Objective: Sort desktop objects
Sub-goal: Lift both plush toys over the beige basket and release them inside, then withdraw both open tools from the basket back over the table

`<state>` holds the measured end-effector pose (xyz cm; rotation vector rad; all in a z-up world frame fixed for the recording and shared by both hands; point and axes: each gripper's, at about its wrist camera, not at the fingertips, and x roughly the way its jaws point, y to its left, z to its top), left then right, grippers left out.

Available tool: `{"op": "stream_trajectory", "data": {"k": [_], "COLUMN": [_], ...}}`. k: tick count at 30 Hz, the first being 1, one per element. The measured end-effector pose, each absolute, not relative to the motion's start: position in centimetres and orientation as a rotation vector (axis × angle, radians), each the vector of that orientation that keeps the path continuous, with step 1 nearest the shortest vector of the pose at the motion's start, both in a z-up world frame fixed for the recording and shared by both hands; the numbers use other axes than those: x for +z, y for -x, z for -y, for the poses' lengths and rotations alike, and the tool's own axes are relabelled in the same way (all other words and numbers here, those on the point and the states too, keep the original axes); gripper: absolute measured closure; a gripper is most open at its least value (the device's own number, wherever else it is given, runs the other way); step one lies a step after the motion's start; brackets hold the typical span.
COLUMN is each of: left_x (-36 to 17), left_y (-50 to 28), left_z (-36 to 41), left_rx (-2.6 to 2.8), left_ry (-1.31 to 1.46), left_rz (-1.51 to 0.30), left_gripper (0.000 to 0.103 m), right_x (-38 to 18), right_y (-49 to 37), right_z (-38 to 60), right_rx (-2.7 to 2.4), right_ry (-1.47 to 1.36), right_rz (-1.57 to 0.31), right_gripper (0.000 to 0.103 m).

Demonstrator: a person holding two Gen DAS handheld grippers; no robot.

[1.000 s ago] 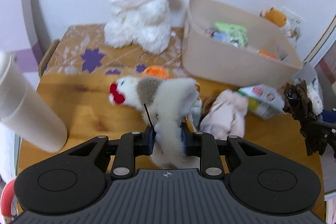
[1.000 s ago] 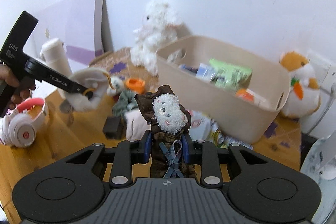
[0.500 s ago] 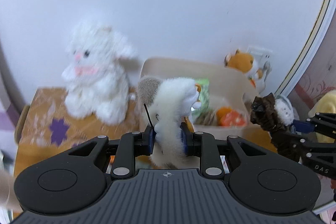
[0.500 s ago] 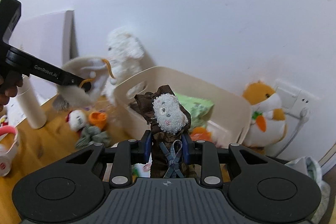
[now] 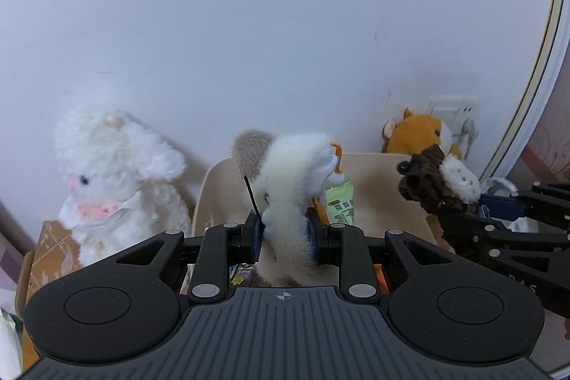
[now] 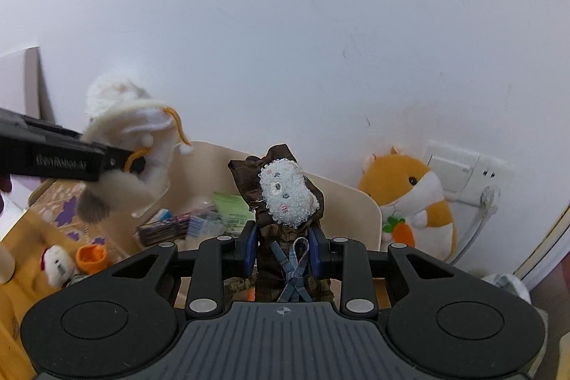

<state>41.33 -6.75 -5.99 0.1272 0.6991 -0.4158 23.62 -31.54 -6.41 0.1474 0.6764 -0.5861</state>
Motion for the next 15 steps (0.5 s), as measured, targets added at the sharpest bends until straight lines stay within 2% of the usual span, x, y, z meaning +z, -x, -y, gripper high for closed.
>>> {"op": "stream_trajectory", "data": {"k": [7,9,10,11,13,15], "left_x": [-9.7,-10.4,-10.6,-10.7,-10.7,-10.6], "left_y": [-43.3,-43.3,-43.2,-43.0,-42.7,-42.1], "left_z": [9.3,9.4,9.5,9.5,9.5,9.2], "left_rx": [-0.396,-0.427,-0.441,-0.446,-0.429,-0.41], "left_ry": [-0.175,-0.158,-0.154,-0.158,-0.172,-0.169], "left_rz": [-0.824,-0.85,-0.85,-0.844,-0.824,-0.803], "left_gripper": [0.078,0.074,0.067,0.062,0.032,0.024], "right_x": [-10.1,-10.9,-11.1,-11.3,-11.3,-11.2], "right_y": [-25.0,-25.2,-25.3,-25.4,-25.3,-25.1], "right_z": [33.3,33.2,33.3,33.2,33.0,32.6], "right_rx": [-0.671,-0.682,-0.68,-0.684,-0.69,-0.684], "right_ry": [-0.21,-0.191,-0.184,-0.174,-0.153,-0.132], "right_rz": [-0.764,-0.782,-0.789,-0.794,-0.789,-0.773], "right_gripper": [0.075,0.074,0.075,0.062,0.051,0.028]}}
